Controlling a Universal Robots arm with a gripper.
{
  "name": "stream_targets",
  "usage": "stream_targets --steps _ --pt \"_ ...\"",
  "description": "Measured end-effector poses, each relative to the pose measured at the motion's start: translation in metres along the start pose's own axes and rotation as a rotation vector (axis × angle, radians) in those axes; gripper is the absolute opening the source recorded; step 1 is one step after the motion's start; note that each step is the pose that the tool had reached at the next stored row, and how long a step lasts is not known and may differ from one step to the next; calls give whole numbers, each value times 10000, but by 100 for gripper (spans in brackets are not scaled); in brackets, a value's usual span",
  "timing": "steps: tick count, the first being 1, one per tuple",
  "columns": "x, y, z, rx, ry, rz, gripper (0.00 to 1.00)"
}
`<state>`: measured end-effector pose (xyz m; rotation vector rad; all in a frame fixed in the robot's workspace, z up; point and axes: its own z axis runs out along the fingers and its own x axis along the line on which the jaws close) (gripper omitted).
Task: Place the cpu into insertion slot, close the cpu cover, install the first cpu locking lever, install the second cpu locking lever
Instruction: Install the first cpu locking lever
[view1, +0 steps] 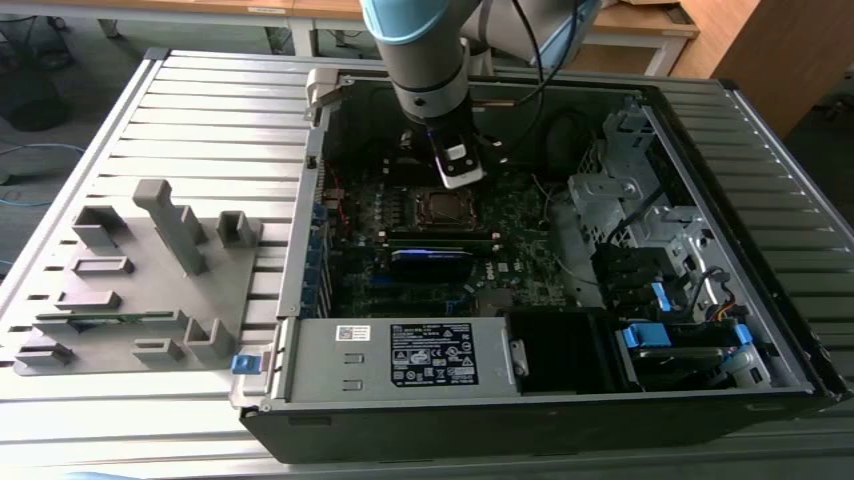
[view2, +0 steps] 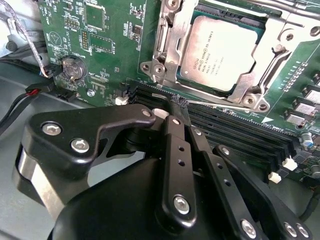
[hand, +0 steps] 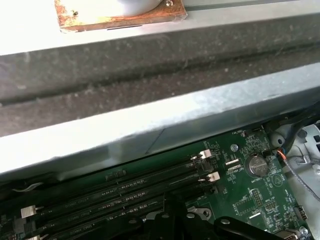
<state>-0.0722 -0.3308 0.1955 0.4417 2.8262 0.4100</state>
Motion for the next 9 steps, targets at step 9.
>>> stream_targets --steps 9 --pt "-2 -23 13 -4 -24 -7 11"
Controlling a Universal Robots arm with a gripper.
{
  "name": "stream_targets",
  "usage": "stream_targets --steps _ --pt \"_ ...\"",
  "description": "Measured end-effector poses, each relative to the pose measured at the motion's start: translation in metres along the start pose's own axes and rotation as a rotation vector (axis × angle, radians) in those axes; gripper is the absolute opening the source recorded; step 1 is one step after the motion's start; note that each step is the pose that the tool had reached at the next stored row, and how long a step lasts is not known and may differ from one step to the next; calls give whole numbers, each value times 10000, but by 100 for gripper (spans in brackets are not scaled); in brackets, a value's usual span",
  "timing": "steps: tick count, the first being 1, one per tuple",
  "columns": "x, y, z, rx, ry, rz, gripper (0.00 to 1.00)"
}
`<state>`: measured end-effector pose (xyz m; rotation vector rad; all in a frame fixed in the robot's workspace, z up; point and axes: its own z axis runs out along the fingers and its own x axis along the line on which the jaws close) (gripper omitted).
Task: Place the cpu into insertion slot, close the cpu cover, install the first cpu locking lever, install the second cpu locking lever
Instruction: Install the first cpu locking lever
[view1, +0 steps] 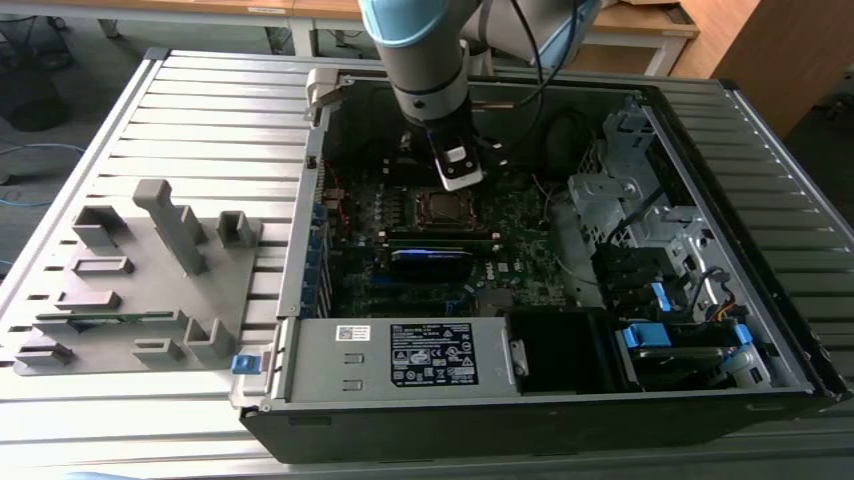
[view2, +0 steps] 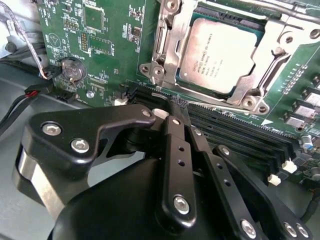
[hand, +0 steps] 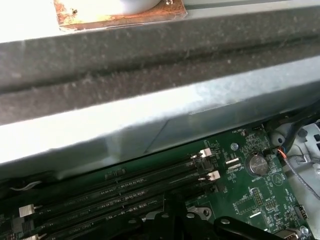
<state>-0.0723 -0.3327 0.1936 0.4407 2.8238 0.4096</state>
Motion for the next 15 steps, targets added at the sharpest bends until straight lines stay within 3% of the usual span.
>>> stream_targets --steps 15 --pt "-10 -67 29 16 -44 -19 11"
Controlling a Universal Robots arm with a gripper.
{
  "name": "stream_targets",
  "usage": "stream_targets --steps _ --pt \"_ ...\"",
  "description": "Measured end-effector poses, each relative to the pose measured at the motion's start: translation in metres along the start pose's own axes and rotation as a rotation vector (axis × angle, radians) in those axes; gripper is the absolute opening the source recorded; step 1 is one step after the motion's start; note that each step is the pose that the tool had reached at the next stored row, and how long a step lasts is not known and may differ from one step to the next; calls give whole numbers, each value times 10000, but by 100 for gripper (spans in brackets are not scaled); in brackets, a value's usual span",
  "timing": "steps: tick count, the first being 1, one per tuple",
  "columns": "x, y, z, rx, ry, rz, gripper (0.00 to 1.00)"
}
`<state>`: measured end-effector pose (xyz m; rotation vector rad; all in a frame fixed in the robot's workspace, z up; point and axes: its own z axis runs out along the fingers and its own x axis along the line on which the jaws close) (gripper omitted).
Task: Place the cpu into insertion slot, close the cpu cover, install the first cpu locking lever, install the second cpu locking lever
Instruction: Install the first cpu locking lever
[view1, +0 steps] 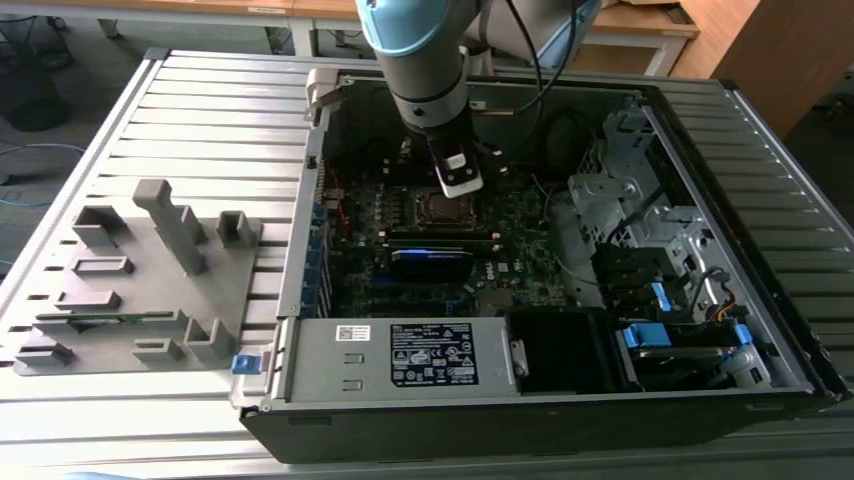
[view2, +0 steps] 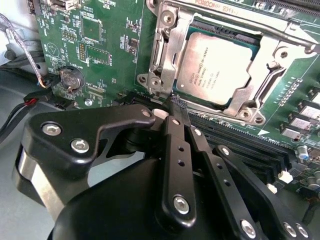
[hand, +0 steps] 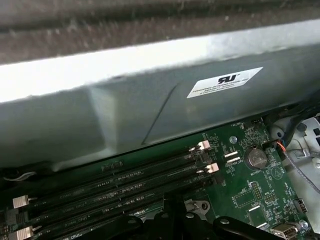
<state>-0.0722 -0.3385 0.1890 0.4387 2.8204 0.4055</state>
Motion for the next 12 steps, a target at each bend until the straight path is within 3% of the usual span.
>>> stream_targets --steps 7,12 --pt "3 -5 14 67 -44 -29 11" --pt "-1 1 -4 74 -46 -30 11"
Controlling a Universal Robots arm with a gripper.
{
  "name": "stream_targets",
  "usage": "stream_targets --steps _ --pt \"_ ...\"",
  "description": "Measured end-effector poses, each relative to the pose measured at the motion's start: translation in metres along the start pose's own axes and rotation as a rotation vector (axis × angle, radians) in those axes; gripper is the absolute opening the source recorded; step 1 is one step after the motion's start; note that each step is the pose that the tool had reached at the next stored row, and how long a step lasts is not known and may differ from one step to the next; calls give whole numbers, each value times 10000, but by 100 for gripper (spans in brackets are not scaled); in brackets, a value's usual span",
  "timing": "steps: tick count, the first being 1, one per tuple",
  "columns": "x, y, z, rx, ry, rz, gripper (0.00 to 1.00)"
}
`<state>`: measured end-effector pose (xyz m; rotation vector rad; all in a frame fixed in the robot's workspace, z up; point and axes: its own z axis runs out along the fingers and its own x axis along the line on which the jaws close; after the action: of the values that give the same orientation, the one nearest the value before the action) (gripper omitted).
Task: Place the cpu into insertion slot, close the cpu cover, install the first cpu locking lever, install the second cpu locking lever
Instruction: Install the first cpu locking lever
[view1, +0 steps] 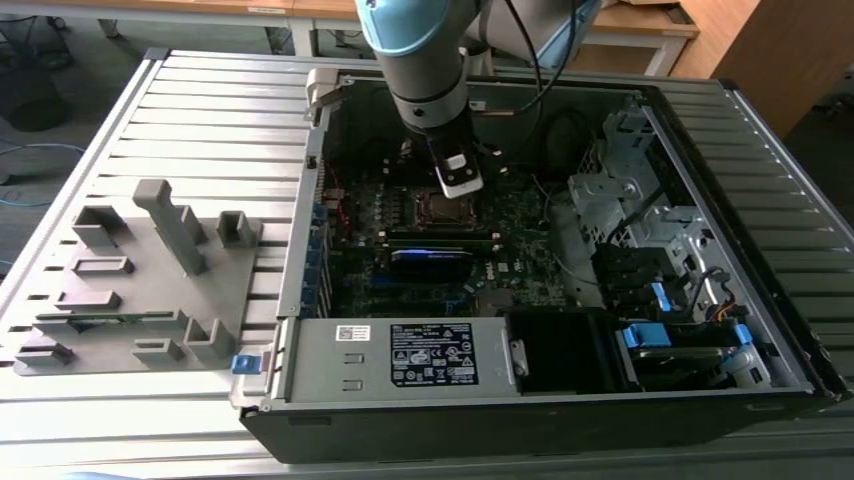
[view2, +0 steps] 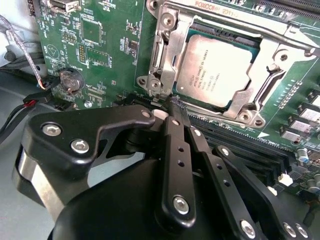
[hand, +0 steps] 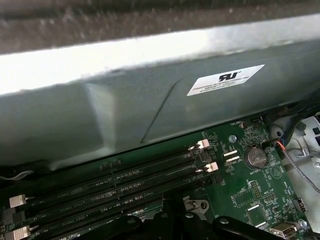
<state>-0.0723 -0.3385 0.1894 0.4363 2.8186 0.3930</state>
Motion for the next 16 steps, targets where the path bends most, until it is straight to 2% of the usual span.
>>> stream_targets --steps 6,16 --pt "-20 30 -87 -3 4 1 11" --pt "-22 39 -101 -3 5 2 11"
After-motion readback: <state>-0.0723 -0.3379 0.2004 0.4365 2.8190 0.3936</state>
